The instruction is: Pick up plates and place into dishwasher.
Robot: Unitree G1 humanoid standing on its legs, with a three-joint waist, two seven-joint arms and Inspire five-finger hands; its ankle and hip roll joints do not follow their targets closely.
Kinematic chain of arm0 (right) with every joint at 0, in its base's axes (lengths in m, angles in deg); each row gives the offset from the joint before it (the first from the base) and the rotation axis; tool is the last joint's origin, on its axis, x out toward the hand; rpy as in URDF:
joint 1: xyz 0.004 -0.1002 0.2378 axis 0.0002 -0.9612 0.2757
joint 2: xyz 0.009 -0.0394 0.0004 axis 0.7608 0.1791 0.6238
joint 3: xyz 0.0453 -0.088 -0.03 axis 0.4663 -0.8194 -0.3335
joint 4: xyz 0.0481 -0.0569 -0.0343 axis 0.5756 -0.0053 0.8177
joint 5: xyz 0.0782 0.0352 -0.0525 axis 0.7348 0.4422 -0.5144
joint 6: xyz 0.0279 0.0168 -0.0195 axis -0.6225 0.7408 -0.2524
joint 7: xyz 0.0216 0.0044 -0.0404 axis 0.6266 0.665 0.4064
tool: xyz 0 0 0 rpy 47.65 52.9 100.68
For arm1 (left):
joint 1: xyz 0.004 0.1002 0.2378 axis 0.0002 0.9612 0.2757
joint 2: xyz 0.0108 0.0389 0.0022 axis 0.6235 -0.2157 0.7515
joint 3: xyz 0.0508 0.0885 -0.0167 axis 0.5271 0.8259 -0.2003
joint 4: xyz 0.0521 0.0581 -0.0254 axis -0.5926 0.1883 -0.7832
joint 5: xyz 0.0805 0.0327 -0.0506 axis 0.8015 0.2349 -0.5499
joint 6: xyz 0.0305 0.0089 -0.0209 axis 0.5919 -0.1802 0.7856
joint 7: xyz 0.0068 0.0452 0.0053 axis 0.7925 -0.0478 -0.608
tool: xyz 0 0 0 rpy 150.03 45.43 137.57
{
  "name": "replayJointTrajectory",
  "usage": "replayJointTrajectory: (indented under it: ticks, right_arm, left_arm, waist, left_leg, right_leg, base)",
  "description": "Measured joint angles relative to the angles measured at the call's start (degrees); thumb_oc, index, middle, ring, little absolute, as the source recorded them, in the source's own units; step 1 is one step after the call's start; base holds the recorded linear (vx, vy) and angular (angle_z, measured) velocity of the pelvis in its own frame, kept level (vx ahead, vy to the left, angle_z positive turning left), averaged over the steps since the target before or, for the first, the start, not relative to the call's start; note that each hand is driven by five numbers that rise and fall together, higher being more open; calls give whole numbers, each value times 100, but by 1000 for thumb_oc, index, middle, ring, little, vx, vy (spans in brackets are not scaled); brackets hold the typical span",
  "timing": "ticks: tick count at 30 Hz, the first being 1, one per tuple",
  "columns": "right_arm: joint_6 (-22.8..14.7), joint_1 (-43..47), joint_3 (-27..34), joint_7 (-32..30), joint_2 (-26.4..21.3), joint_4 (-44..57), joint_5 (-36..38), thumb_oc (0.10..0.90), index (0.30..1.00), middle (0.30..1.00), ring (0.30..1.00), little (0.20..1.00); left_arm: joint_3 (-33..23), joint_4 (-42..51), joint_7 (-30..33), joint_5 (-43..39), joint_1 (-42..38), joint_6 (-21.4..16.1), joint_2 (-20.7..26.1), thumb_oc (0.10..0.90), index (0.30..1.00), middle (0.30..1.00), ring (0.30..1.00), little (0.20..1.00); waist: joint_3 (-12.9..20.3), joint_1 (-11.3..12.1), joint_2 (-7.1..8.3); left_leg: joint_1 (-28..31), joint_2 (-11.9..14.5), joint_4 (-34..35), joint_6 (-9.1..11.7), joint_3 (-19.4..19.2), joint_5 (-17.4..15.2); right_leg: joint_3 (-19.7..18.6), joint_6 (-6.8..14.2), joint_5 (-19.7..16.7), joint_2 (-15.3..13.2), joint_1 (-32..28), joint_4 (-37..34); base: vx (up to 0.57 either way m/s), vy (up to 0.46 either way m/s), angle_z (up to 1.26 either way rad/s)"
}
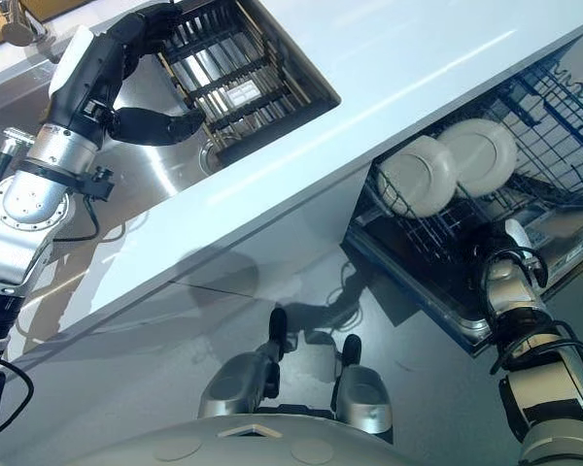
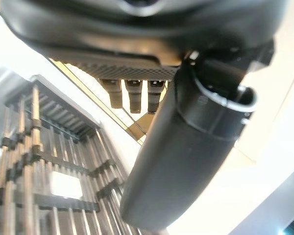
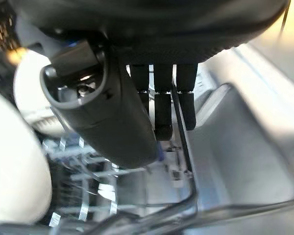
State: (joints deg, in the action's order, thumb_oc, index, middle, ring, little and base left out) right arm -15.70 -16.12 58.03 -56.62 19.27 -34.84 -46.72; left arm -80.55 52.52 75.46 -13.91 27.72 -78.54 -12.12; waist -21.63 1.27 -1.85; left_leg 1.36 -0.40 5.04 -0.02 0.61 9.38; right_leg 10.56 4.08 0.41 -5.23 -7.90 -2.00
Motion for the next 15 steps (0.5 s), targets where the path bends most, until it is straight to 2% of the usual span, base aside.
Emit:
replayJointTrajectory:
  ticks: [6,15]
  right_arm:
    - [-34,-488,425,-460,226,675,159,100,300,300,300,200]
    - [-211,-629,785,-560,632,1324,375,100,300,300,300,200]
  left_arm:
    - [-11,-1,-3,103,5,2,-211,800,900,900,900,900]
    - [-184,-1,-59,103,57,0,-420,800,900,900,900,900]
  waist:
    - [5,-23,-7]
    - [17,-87,-27]
  left_leg:
    - [151,-23,0,27,23,-83]
    - [265,-54,1,14,71,-113]
  right_leg:
    - [24,-15,-10,5,-251,-190]
    - [80,-14,-10,-3,-426,-251]
  base:
    - [113,30,1]
    - [60,1,4]
